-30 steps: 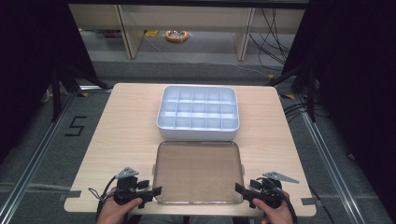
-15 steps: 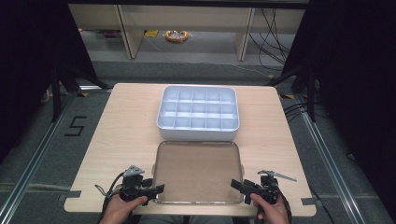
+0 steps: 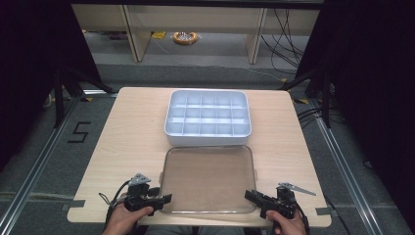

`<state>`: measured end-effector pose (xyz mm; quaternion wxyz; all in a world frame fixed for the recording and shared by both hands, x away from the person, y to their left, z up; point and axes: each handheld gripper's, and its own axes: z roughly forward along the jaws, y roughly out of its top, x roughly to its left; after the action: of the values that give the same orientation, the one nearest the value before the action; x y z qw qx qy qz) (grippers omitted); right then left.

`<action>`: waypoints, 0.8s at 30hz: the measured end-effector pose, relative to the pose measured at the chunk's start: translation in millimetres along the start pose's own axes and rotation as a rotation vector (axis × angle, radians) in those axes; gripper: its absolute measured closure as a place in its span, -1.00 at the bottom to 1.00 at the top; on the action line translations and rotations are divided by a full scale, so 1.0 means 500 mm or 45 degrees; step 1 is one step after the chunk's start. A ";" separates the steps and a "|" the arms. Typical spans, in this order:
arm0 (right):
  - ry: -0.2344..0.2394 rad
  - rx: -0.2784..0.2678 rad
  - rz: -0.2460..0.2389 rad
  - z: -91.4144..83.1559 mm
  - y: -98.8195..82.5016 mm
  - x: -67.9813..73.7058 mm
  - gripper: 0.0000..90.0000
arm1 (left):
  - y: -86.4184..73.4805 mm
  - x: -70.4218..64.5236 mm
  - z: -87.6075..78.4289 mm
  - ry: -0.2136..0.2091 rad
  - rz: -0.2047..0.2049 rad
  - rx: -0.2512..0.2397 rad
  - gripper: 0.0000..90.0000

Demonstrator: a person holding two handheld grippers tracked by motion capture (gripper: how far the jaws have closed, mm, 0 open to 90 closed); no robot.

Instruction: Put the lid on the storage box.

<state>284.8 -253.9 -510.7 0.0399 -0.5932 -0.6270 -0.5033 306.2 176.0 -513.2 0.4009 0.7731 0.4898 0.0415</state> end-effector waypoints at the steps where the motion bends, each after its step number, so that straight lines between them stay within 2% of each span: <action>1: 0.012 -0.029 -0.077 -0.003 -0.001 -0.001 0.35 | 0.000 -0.002 0.002 0.007 -0.003 -0.008 -0.20; 2: 0.044 -0.065 -0.148 -0.012 0.002 0.010 0.36 | 0.001 -0.005 0.003 0.009 0.019 0.000 -0.27; 3: 0.050 -0.071 -0.171 -0.018 0.004 0.020 0.36 | 0.000 -0.006 0.004 0.012 0.028 -0.003 -0.31; 4: 0.054 -0.091 -0.225 -0.019 0.006 0.027 0.36 | -0.001 -0.009 0.007 0.024 0.026 -0.017 -0.34; 6: 0.067 -0.104 -0.280 -0.030 0.008 0.042 0.36 | 0.000 -0.007 0.005 0.011 0.037 -0.007 -0.39; 7: 0.057 -0.105 -0.310 -0.035 0.009 0.049 0.36 | 0.001 -0.004 0.006 0.001 0.018 -0.013 -0.41; 8: 0.084 -0.113 -0.305 -0.036 0.008 0.055 0.36 | 0.001 -0.004 0.008 0.002 0.000 -0.027 -0.43; 9: 0.090 -0.121 -0.332 -0.038 0.008 0.059 0.36 | 0.003 -0.002 0.008 0.002 0.005 -0.021 -0.45; 10: 0.096 -0.133 -0.390 -0.037 0.010 0.058 0.36 | 0.003 -0.004 0.013 -0.002 -0.035 -0.057 -0.48; 11: 0.103 -0.141 -0.404 -0.038 0.011 0.060 0.36 | 0.005 0.000 0.011 -0.002 -0.017 -0.039 -0.48; 13: 0.102 -0.122 -0.386 -0.040 0.009 0.065 0.36 | 0.007 0.005 0.009 -0.007 -0.010 -0.026 -0.49; 14: 0.112 -0.137 -0.432 -0.039 0.012 0.062 0.36 | 0.009 0.009 0.012 -0.015 -0.031 -0.042 -0.48; 15: 0.107 -0.126 -0.427 -0.041 0.011 0.065 0.37 | 0.010 0.007 0.015 -0.023 -0.066 -0.073 -0.48; 18: 0.129 -0.122 -0.444 -0.043 0.012 0.064 0.37 | 0.012 0.014 0.014 -0.025 -0.057 -0.057 -0.48; 19: 0.107 -0.120 -0.460 -0.042 0.012 0.062 0.37 | 0.013 0.013 0.016 -0.027 -0.080 -0.076 -0.48; 21: 0.111 -0.119 -0.463 -0.041 0.011 0.061 0.37 | 0.015 0.019 0.014 -0.040 -0.077 -0.062 -0.48; 22: 0.135 -0.121 -0.466 -0.042 0.011 0.063 0.38 | 0.017 0.026 0.013 -0.065 -0.090 -0.062 -0.48; 24: 0.125 -0.120 -0.479 -0.043 0.011 0.063 0.38 | 0.017 0.026 0.015 -0.073 -0.110 -0.076 -0.48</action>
<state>268.3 -247.7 -476.4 -0.0522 -0.4414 -0.6999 -0.5591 322.4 180.1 -517.0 0.4388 0.7399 0.5096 0.0167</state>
